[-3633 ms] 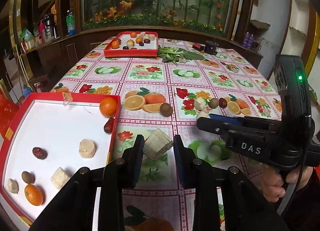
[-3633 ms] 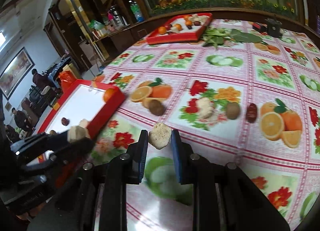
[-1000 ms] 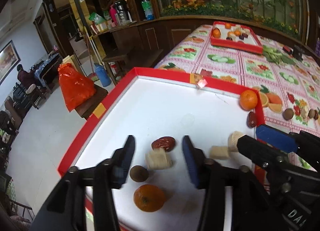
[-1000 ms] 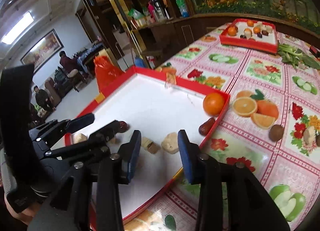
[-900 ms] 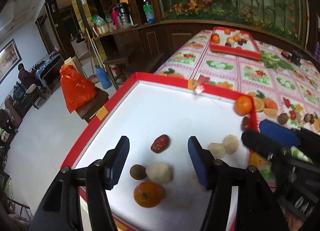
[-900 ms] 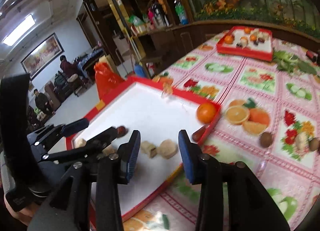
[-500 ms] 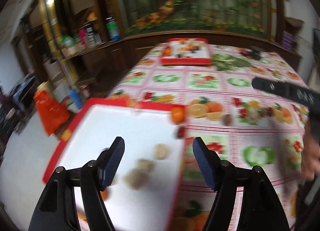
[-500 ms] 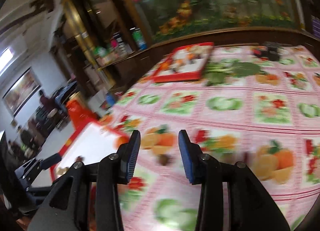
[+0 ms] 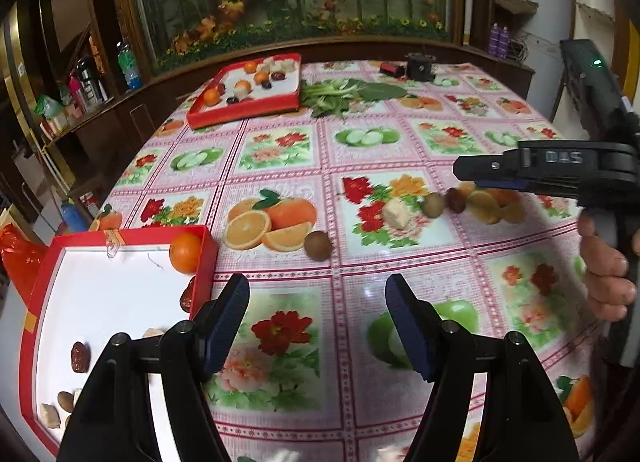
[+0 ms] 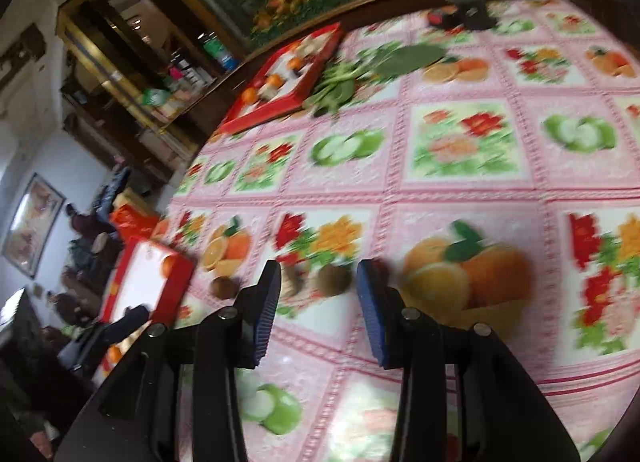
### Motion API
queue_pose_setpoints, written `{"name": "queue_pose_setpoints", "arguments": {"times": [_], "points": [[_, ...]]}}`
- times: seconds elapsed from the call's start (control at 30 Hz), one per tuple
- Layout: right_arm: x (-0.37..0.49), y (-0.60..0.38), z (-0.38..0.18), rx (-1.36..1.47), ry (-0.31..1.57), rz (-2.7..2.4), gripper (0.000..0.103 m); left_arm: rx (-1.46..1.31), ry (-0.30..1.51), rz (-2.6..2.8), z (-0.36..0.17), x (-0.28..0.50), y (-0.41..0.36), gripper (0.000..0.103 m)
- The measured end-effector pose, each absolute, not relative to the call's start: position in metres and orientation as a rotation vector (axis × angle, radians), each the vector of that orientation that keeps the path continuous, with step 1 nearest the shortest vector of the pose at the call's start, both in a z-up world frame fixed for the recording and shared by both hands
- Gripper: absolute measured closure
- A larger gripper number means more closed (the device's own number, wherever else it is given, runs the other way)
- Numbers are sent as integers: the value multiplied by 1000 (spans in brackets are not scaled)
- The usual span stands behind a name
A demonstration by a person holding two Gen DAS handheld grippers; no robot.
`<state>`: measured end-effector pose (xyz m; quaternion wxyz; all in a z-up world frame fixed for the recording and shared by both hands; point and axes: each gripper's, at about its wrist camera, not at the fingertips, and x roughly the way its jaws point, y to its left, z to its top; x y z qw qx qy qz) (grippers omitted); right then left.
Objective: Organize fruits
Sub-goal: 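Grasp a kiwi with the right tool while the left tool grasps another kiwi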
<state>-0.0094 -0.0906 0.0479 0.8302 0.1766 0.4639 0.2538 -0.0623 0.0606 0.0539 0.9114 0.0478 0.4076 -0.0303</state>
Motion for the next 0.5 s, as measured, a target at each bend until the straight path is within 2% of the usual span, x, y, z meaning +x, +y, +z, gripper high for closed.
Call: {"name": "queue_pose_setpoints", "arguments": {"times": [0.07,0.13,0.37,0.5], "points": [[-7,-86,42,382,1006,546,62,73,858,-69,49,-58,65,33],[-5,-85,35,401,1036,562,62,69,854,-79,47,-58,67,40],[-1,-90,24,474,1096,557,62,59,883,-114,38,-43,68,45],[3,-94,18,525,1123,552,63,56,902,-143,33,-30,67,57]]}}
